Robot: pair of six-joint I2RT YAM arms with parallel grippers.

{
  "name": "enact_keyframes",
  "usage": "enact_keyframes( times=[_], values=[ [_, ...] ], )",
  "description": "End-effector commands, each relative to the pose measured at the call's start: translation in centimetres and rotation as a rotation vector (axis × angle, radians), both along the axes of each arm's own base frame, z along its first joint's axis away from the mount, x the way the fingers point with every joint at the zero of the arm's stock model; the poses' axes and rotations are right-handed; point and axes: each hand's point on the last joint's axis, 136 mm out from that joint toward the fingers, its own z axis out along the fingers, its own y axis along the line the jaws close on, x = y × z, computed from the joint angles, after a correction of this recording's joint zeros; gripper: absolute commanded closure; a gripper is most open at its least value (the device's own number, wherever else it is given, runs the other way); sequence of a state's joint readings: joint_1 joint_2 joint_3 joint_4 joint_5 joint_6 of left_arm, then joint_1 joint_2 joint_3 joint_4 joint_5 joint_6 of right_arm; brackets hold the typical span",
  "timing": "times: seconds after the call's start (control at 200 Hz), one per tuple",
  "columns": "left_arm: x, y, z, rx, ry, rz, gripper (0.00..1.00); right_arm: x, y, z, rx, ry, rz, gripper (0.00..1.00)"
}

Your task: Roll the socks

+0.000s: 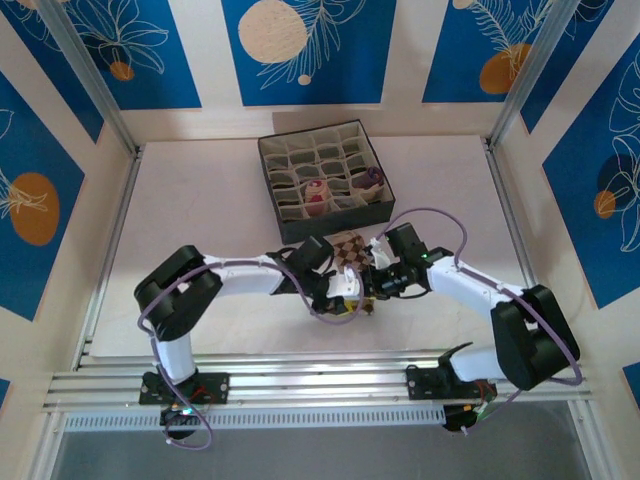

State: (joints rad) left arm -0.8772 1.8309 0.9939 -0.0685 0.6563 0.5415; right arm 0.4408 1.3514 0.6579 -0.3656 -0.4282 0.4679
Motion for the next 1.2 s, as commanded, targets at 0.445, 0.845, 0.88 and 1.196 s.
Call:
enact_keyframes(
  times=[0.445, 0.845, 0.88, 1.196],
  values=[
    [1.6, 1.2, -0.6, 0.047, 0.534, 0.213, 1.0, -2.1, -0.4, -2.8, -0.003, 0.072, 0.025, 0.54],
    [4.5, 1.4, -1.1, 0.041, 0.715, 0.395, 1.0, -2.4, -0.4, -4.5, -0.122, 0.093, 0.046, 0.54],
    [4.6, 1.4, -1.1, 0.037, 0.713, 0.404, 1.0, -2.4, -0.5, -4.6, -0.133, 0.097, 0.044, 0.55],
    [5.2, 3.1, -1.4, 0.015, 0.49, 0.472, 0.93, -1.4, -2.0, -6.0, -0.205, 0.231, -0.039, 0.89]
  ],
)
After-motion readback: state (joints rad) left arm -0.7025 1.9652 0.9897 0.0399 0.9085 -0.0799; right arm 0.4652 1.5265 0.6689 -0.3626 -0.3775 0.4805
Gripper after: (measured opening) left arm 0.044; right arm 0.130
